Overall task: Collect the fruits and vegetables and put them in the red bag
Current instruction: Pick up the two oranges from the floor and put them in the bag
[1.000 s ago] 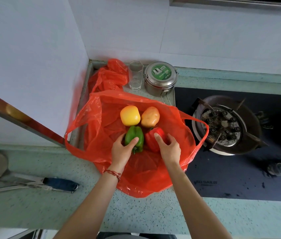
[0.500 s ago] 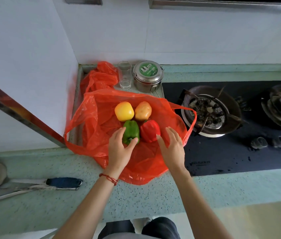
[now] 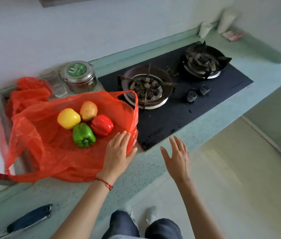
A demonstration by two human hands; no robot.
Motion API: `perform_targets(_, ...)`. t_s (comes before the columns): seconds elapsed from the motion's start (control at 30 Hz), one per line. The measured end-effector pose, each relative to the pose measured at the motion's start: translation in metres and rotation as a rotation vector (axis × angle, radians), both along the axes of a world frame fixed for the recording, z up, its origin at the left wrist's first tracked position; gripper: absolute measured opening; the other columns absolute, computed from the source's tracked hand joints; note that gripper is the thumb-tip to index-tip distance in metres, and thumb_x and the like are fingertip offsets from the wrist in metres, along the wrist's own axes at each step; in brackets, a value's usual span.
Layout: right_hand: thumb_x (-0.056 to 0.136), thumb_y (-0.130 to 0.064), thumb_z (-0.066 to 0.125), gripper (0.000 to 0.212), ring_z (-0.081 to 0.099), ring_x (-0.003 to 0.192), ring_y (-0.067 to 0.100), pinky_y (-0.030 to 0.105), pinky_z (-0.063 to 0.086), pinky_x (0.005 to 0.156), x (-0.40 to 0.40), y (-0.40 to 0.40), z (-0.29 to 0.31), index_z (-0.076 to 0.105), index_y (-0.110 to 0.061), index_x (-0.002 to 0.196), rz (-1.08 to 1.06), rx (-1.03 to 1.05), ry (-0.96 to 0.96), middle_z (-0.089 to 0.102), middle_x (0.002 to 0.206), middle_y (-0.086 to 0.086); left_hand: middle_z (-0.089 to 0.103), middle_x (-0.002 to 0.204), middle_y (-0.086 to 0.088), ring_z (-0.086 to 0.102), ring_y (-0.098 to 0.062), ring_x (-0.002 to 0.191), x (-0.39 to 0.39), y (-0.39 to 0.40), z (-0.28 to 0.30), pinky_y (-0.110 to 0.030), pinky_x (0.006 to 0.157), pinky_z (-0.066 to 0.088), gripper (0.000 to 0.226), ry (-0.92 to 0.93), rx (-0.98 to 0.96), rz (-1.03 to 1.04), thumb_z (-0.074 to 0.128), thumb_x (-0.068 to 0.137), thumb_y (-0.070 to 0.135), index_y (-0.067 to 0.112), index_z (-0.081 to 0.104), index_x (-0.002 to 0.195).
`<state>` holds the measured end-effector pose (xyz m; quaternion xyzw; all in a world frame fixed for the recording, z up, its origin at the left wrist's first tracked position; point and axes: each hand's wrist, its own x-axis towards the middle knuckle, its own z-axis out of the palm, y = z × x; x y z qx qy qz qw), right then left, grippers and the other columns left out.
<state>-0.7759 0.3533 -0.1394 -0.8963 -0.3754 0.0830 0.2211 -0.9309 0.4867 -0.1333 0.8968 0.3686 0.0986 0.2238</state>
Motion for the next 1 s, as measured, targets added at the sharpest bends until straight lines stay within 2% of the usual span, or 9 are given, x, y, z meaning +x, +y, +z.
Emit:
perform_targets(0.17,0.089,-0.043,0.047,0.053,0.041,0.131,0.031,0.044,0.037,0.103,0.009,-0.059,0.0,0.048,-0.009,0.13,-0.197,0.017,-0.026,0.048,0.139,0.013,0.053,0.134,-0.017,0.046,-0.036,0.126,0.04,-0.026,0.003,-0.048,0.105,0.035,0.066,0.055,-0.008,-0.191,0.034,0.082,0.049,0.004,0.052,0.127)
perform_targets(0.23,0.088,-0.046,0.044,0.055,0.043,0.129,0.032,0.045,0.04,0.101,0.013,-0.085,0.001,0.049,-0.009,0.129,-0.271,0.023,-0.03,0.049,0.137,0.014,0.057,0.129,-0.018,0.052,-0.038,0.12,0.055,-0.038,0.004,-0.05,0.1,0.04,0.064,0.089,0.006,-0.27,0.035,0.081,0.048,0.003,0.055,0.123)
perform_targets(0.33,0.088,-0.039,0.053,0.051,0.043,0.128,0.032,0.045,0.041,0.099,0.018,-0.125,0.002,0.049,-0.009,0.129,-0.383,0.03,-0.03,0.049,0.138,0.015,0.059,0.126,-0.019,0.055,-0.038,0.117,0.077,-0.061,0.008,-0.05,0.095,0.045,0.064,0.102,0.022,-0.371,0.036,0.081,0.048,0.003,0.056,0.122)
perform_targets(0.53,0.089,-0.036,0.055,0.052,0.038,0.132,0.03,0.044,0.039,0.1,0.015,-0.214,0.011,0.047,-0.009,0.132,-0.599,0.011,-0.023,0.045,0.141,0.013,0.046,0.141,-0.015,0.038,-0.033,0.132,0.105,-0.125,0.018,-0.042,0.11,0.028,0.077,0.053,0.047,-0.508,0.023,0.079,0.057,0.007,0.044,0.134)
perform_targets(0.63,0.089,-0.036,0.054,0.052,0.037,0.133,0.03,0.043,0.035,0.103,0.005,-0.256,0.014,0.046,-0.009,0.133,-0.681,-0.004,-0.018,0.044,0.142,0.013,0.04,0.146,-0.012,0.031,-0.03,0.137,0.113,-0.159,0.021,-0.041,0.112,0.023,0.081,0.042,0.063,-0.583,0.018,0.077,0.059,0.01,0.039,0.138)
perform_targets(0.73,0.089,-0.036,0.055,0.052,0.04,0.131,0.031,0.044,0.038,0.101,-0.008,-0.293,0.014,0.048,-0.006,0.13,-0.748,-0.001,-0.04,0.047,0.139,0.015,0.037,0.148,-0.01,0.028,-0.027,0.139,0.118,-0.193,0.021,-0.04,0.113,0.022,0.082,0.055,0.078,-0.666,0.014,0.077,0.06,0.011,0.035,0.14)
perform_targets(0.87,0.085,-0.05,0.039,0.061,0.048,0.124,0.033,0.045,0.044,0.094,-0.021,-0.334,0.012,0.054,-0.006,0.125,-0.847,-0.013,-0.064,0.054,0.132,0.017,0.033,0.15,-0.008,0.025,-0.026,0.14,0.127,-0.235,0.021,-0.041,0.112,0.024,0.084,0.066,0.07,-0.756,0.012,0.075,0.061,0.013,0.033,0.141)
perform_targets(1.0,0.087,-0.039,0.054,0.051,0.048,0.124,0.033,0.045,0.045,0.092,-0.033,-0.362,0.01,0.053,-0.006,0.126,-0.942,-0.021,-0.064,0.053,0.133,0.017,0.036,0.148,-0.01,0.028,-0.028,0.139,0.134,-0.264,0.022,-0.043,0.109,0.028,0.084,0.067,0.081,-0.86,0.013,0.075,0.06,0.012,0.036,0.139)
